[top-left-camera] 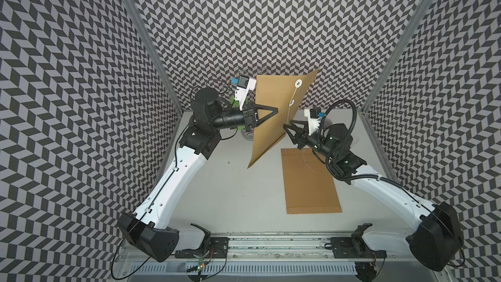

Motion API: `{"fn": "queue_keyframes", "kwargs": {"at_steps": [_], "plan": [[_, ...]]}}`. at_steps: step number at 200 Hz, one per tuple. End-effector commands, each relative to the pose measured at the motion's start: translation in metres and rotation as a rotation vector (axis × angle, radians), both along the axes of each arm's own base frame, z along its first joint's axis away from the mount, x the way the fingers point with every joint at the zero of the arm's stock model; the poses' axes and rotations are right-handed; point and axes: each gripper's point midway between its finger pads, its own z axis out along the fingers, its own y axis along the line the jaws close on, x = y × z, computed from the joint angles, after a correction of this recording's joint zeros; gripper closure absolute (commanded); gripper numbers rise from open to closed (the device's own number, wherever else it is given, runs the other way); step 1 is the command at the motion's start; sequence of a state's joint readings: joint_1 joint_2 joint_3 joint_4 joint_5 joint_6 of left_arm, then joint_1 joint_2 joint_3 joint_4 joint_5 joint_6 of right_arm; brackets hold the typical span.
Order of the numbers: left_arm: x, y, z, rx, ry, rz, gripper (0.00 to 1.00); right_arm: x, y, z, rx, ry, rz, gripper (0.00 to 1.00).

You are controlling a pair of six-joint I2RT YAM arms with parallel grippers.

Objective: Close the mouth of the file bag
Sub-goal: Close the file bag.

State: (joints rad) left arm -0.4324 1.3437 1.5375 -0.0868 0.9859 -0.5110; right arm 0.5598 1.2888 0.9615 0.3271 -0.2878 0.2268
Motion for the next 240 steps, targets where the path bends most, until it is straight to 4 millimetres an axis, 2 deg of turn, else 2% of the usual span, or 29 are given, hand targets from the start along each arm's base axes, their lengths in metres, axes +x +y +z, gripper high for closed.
{"fn": "queue_keyframes", "kwargs": {"at_steps": [1,31,52,96,123,141,155,189,240], "plan": [[-0.010,-0.001,0.014,-0.013,-0.057,-0.023,1.00,-0.001,0.006,0.021,0.032,-0.064,0.023,0.58],[-0.010,-0.001,0.014,-0.012,-0.060,-0.022,1.00,0.002,0.005,0.015,0.027,-0.049,0.002,0.63],[-0.009,0.000,0.012,-0.009,-0.057,-0.017,1.00,0.000,0.004,0.019,0.035,-0.056,0.003,0.74],[-0.007,0.000,0.011,-0.008,-0.058,-0.007,1.00,-0.003,0.000,0.026,0.046,-0.066,-0.001,0.88],[0.005,0.009,0.009,-0.006,-0.042,0.050,1.00,-0.006,-0.006,0.032,0.069,-0.054,-0.024,1.00],[0.014,0.017,0.004,-0.004,-0.026,0.074,1.00,-0.001,-0.013,0.027,0.056,0.002,-0.046,1.00],[0.011,0.018,0.002,0.001,-0.037,0.062,1.00,0.002,-0.015,0.025,0.036,0.057,-0.038,1.00],[0.012,0.020,-0.009,0.017,-0.037,0.059,1.00,0.004,-0.022,0.035,-0.007,0.105,-0.057,1.00],[0.011,0.025,-0.013,0.005,-0.024,0.056,1.00,0.030,-0.051,0.033,-0.063,0.186,-0.156,1.00]]}}
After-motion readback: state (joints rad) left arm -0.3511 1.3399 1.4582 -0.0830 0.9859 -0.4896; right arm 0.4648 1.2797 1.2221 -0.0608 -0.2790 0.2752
